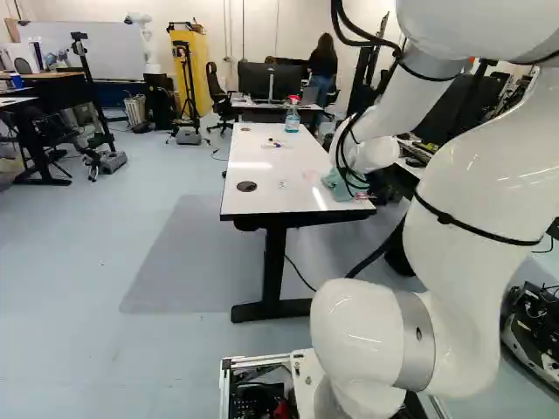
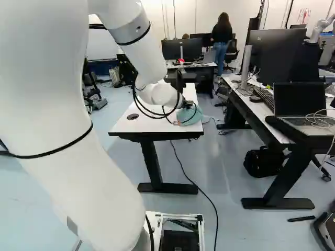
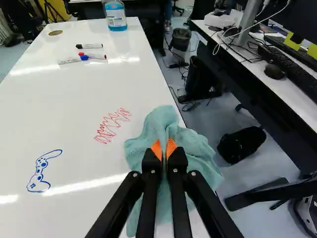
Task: Clean the table with the green towel
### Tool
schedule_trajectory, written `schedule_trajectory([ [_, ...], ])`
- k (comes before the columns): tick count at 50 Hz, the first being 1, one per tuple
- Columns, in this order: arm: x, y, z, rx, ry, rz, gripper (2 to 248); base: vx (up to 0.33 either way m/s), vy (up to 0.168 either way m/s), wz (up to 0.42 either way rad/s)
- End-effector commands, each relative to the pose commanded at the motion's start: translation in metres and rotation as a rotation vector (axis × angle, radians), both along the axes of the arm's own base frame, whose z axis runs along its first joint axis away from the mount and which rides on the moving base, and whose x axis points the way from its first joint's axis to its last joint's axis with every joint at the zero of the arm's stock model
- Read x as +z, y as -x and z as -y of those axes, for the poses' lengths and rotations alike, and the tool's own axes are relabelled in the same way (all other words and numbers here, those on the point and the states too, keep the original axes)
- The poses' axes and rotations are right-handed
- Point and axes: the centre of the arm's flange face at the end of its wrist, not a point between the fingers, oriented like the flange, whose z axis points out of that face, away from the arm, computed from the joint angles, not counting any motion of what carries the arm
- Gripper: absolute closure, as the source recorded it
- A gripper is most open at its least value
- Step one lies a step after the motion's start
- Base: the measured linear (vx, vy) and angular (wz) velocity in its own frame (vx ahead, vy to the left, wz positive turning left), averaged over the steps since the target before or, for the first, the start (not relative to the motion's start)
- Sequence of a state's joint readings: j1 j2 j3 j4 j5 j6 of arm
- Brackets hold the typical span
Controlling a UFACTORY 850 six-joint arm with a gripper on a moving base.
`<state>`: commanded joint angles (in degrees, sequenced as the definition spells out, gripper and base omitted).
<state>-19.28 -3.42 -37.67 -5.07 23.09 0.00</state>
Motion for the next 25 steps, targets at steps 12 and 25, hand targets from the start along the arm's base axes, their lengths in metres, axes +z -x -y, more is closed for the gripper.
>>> schedule_trajectory([
  [12, 0.013, 0.000, -0.001, 0.002, 0.010, 0.027, 220, 0.000, 0.000, 0.000],
  [25, 0.028, -0.013, -0.001, 0.010, 0.020, 0.058, 220, 0.000, 0.000, 0.000],
])
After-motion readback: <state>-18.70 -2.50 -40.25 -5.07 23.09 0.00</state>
